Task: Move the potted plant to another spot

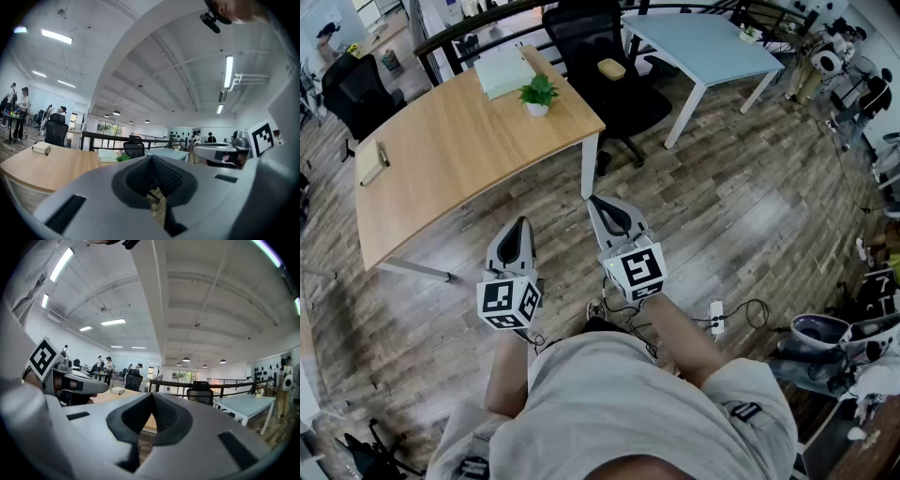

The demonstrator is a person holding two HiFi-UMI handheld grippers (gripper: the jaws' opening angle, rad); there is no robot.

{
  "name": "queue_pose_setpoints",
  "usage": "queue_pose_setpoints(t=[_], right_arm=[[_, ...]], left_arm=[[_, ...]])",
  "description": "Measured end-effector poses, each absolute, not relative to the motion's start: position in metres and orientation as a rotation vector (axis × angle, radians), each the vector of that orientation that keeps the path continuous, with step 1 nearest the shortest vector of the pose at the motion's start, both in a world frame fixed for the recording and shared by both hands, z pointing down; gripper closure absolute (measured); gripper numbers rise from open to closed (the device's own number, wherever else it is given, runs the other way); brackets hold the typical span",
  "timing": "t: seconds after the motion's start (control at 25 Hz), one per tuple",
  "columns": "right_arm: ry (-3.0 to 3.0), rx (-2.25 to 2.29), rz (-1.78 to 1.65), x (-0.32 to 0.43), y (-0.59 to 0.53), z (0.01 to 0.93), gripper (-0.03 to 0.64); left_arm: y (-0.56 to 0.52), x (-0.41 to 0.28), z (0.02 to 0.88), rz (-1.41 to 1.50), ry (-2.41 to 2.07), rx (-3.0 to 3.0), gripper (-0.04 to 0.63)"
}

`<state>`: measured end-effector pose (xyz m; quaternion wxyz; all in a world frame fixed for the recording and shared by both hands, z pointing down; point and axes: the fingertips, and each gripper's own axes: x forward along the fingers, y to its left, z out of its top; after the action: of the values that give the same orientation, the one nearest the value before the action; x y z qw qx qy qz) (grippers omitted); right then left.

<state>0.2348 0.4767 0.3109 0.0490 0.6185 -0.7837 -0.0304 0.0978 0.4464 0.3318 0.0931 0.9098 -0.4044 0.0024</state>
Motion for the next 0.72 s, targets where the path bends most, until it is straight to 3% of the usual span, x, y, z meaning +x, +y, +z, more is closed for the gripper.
queue_pose_setpoints(t=[0.64,0.72], right_arm=[[-2.458,1.812,-0.023,0.272,0.467,0.342,0.611],[-2.477,1.786,0.002,0.280,0.466,0.349,0.566]], left_arm=[[0.432,0.139,0.354,0.053,-1.217,2.669,0.583],[0.432,0.145,0.358,0.063,-1.229,2.660,0.583]])
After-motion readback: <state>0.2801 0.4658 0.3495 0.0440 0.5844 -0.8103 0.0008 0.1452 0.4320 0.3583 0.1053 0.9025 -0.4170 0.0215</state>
